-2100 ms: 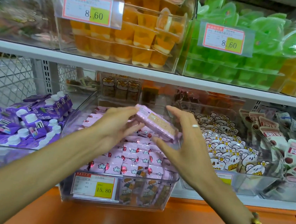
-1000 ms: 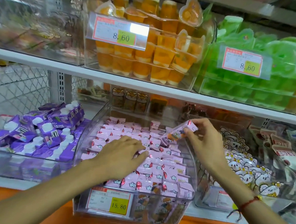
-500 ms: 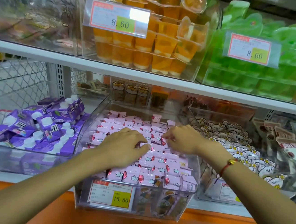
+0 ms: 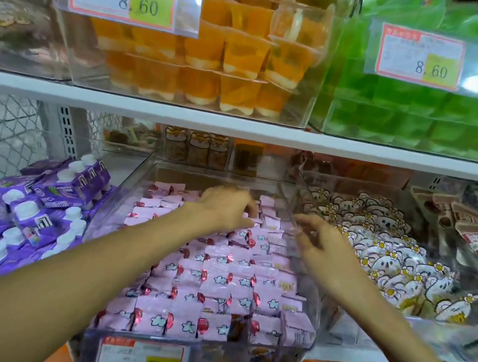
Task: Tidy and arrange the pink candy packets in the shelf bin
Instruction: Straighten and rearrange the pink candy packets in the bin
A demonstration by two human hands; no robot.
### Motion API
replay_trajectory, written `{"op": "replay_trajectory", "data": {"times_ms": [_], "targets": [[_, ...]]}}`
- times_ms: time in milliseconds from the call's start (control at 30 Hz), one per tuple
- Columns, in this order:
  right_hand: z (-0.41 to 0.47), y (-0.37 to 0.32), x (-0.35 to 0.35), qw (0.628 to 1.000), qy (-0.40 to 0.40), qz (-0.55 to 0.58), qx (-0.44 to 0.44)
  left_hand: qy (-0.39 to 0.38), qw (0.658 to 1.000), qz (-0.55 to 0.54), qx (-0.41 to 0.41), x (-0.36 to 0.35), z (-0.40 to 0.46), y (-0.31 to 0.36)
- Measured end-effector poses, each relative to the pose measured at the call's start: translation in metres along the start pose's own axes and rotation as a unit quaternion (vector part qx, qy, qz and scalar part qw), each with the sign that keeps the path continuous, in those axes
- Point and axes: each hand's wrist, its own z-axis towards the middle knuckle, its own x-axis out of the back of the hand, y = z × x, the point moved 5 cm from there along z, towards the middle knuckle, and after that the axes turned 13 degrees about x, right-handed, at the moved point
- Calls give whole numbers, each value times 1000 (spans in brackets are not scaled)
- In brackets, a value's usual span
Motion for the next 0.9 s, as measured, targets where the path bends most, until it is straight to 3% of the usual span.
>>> {"op": "replay_trajectory", "data": {"times_ms": [200, 300, 400, 500, 567, 667, 767, 833, 867, 900], "targets": [[3, -4, 3, 998, -58, -25, 1, 13, 999, -35, 26, -2, 8, -5], [9, -7, 8, 992, -82, -95, 11, 74, 994, -69, 40, 3, 3, -5], [22, -12, 16, 989, -67, -132, 22, 148, 970, -182, 66, 12, -6, -7], [42, -13, 20, 991, -68, -116, -7, 203, 905, -358, 110, 30, -15, -13], [55, -16, 20, 997, -72, -32, -24, 199, 850, -467, 138, 36, -21, -18], [63, -27, 11, 983, -99, 152, -24, 176, 730, -634, 184, 38, -30, -28], [62, -35, 2, 974, -129, 183, 25, 123, 625, -742, 211, 30, -34, -32], [61, -32, -1, 976, -116, 182, 42, 73, 600, -767, 215, 24, -35, -33], [60, -28, -2, 971, -106, 213, 20, 55, 610, -761, 213, 23, -35, -33], [58, -24, -3, 959, -98, 263, -24, 57, 651, -728, 205, 25, -34, -35]]}}
